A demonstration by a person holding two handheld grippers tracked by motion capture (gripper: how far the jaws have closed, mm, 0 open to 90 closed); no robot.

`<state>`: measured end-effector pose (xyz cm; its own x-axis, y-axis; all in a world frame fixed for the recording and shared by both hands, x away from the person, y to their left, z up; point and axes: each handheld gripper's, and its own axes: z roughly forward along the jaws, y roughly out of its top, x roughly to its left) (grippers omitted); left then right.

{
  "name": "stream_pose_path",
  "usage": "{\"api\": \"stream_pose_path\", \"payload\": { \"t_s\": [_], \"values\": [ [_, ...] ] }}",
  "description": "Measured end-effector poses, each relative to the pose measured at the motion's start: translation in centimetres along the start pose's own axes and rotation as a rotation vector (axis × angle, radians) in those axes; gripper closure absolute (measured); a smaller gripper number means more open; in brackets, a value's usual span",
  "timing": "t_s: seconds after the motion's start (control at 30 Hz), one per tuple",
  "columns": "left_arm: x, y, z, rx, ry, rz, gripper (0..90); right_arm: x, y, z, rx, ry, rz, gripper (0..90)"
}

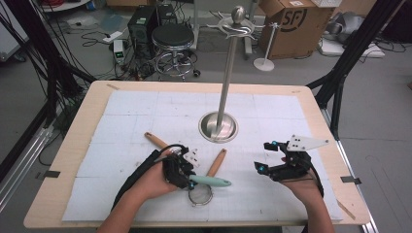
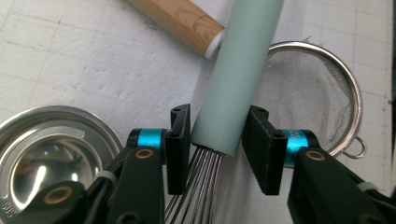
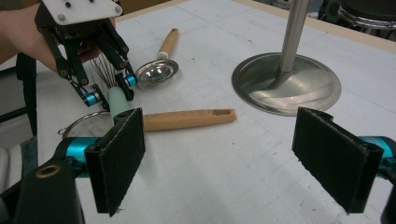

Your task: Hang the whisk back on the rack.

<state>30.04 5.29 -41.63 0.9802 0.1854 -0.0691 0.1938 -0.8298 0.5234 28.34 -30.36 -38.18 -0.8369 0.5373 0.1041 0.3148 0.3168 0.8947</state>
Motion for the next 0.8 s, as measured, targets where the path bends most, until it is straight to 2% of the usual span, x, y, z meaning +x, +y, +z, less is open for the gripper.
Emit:
{"api": "stream_pose_path", "payload": {
  "t_s": [0.23,0.4,0.6,0.8],
  "values": [
    [-0.3,0.0,-0.2,0.0,0.0,0.029,66.0,0.0,0.0,0.2,0.008,-0.003,-0.004,16.6],
    [-0.3,-0.1,-0.4,-0.018,-0.002,0.018,67.5,0.0,-0.1,0.2,0.007,-0.001,-0.001,16.6],
    [-0.5,-0.2,-0.8,-0.021,0.002,0.033,68.8,-0.1,-0.1,0.1,0.007,0.0,0.0,16.6],
    [-0.4,-0.5,-2.0,-0.085,0.022,0.003,69.1,-0.1,-0.1,0.1,0.005,0.0,0.001,16.6]
  ]
}}
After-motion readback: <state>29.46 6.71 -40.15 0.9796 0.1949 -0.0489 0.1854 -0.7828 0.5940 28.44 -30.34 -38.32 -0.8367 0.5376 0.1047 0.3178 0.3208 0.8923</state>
